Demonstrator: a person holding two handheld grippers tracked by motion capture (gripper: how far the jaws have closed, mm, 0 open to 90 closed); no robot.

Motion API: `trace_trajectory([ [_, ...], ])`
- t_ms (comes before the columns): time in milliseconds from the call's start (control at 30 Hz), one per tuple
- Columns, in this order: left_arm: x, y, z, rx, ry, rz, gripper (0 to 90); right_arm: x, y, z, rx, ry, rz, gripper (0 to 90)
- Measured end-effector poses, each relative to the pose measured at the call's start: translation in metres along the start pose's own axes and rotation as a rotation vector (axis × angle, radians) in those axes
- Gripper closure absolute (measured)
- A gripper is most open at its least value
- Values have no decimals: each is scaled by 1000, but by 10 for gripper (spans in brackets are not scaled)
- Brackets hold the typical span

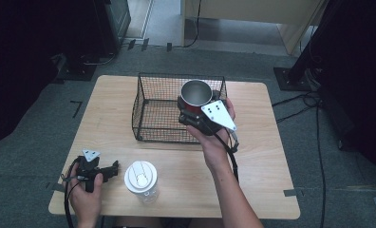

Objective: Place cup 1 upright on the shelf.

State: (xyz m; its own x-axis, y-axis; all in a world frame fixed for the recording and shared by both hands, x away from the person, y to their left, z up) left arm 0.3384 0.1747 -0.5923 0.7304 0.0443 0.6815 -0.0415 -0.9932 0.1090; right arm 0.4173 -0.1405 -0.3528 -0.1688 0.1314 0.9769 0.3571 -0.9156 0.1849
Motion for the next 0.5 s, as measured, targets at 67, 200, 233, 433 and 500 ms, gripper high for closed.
trace_trajectory([
  [67, 0, 0, 0, 0, 0, -1, 4, -1, 1, 2, -2, -1, -6, 77],
  [200, 0, 0, 0, 0, -1, 0, 4, -12, 11, 19, -30, -21, -12, 78],
  [233, 0, 0, 0, 0, 0, 0, 4, -15, 14, 22, -37, -33, -15, 78],
  [433, 0, 0, 0, 0, 0, 0, 4, -32, 22, 40, -34, -55, 29, 78],
  [500, 0, 0, 0, 0, 0, -1, 4, -36, 25, 45, -38, -58, 41, 78],
])
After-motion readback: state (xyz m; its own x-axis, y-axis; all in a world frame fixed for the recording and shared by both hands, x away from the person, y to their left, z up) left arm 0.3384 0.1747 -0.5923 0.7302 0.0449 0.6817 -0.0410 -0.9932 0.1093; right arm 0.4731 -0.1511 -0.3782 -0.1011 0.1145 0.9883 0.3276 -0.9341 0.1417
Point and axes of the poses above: each handheld gripper's, and its own axes: z roughly forward along the jaws, x roughly out of its top, y roughly to its right, the point moved 10 cm from there along z, roughly forward along the jaws, and after that the axes turned 10 degrees about -z, right-handed, at the moved point
